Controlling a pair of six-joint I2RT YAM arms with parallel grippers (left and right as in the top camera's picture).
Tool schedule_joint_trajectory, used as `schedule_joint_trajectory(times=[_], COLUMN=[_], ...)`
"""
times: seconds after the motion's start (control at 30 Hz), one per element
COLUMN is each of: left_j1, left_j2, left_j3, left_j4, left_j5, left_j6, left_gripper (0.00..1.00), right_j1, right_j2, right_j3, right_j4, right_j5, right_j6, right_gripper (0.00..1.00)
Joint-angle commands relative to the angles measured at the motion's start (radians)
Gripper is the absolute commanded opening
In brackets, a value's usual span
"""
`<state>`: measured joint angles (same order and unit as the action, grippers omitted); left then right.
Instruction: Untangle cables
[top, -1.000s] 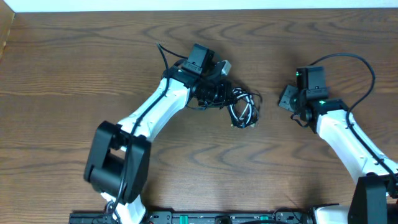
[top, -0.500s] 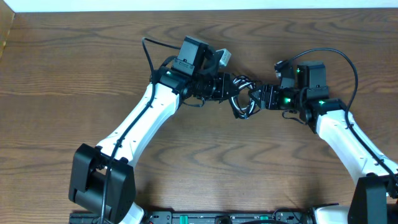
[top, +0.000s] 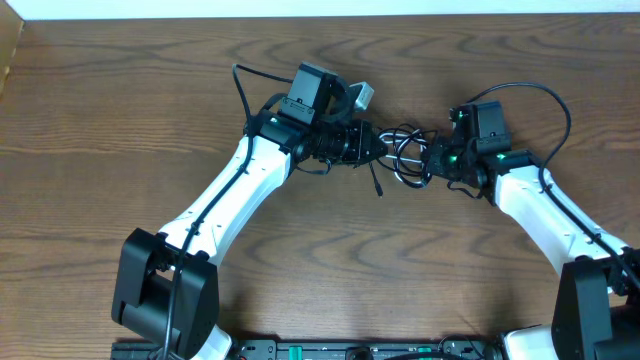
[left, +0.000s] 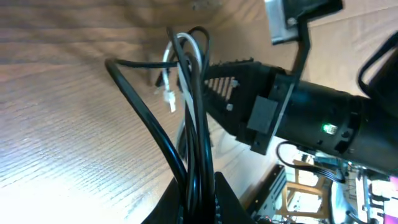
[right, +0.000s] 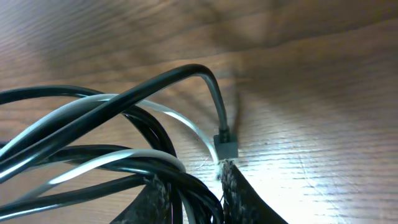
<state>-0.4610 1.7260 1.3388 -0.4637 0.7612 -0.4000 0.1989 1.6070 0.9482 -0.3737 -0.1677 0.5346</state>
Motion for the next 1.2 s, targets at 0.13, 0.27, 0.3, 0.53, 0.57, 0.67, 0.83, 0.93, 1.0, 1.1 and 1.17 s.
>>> schedule_joint_trajectory(times=[0.13,0.27,0.3,0.53,0.57,0.67,0.83,0.93,1.0,1.1,1.17], left_j1=[0.034,0.022,0.015,-0.010,-0.010,-0.012,-0.036,-0.054,-0.061,-0.064,-0.066], left_j2=[-0.080,-0.080,-0.080,-0.063,-0.047,0.035,0.183,0.247,0.272,0.299,0.306], left_j3=[0.020,0.020,0.020,0.020,0.019,0.020,0.020,0.020,0.020,0.019,0.019], left_j4=[-0.227,-0.288,-0.288,-0.228,-0.210,-0.124,0.006,0.026,0.033,0.034,0.032], left_j5=[-0.530,-0.564,-0.563,-0.380,-0.368,-0.307,-0.197,-0.166,-0.172,-0.230,-0.291], left_j6=[0.052,0.067,0.067,0.189,0.185,0.132,0.117,0.117,0.118,0.117,0.106], left_gripper=[0.07,0.30,0.37,0.63,0.63,0.63,0.63,0.63,0.63,0.58,0.47], right_j1=[-0.025,-0.025,-0.025,-0.025,-0.025,-0.028,-0.058,-0.085,-0.089,-0.089,-0.089], right_j2=[0.033,0.033,0.033,0.033,0.033,0.033,0.033,0.033,0.033,0.033,0.033], right_j3=[0.003,0.006,0.006,0.006,0.006,0.006,0.006,0.006,0.006,0.006,0.006], right_j4=[-0.031,-0.051,-0.054,-0.045,-0.045,-0.045,-0.033,-0.027,-0.024,-0.017,-0.007], right_j5=[0.038,-0.128,-0.154,-0.288,-0.296,-0.343,-0.624,-0.690,-0.693,-0.702,-0.715], right_j6=[-0.110,-0.113,-0.127,-0.194,-0.196,-0.200,-0.330,-0.341,-0.341,-0.341,-0.324], right_gripper=[0.01,0.01,0.01,0.01,0.01,0.01,0.01,0.01,0.01,0.01,0.01])
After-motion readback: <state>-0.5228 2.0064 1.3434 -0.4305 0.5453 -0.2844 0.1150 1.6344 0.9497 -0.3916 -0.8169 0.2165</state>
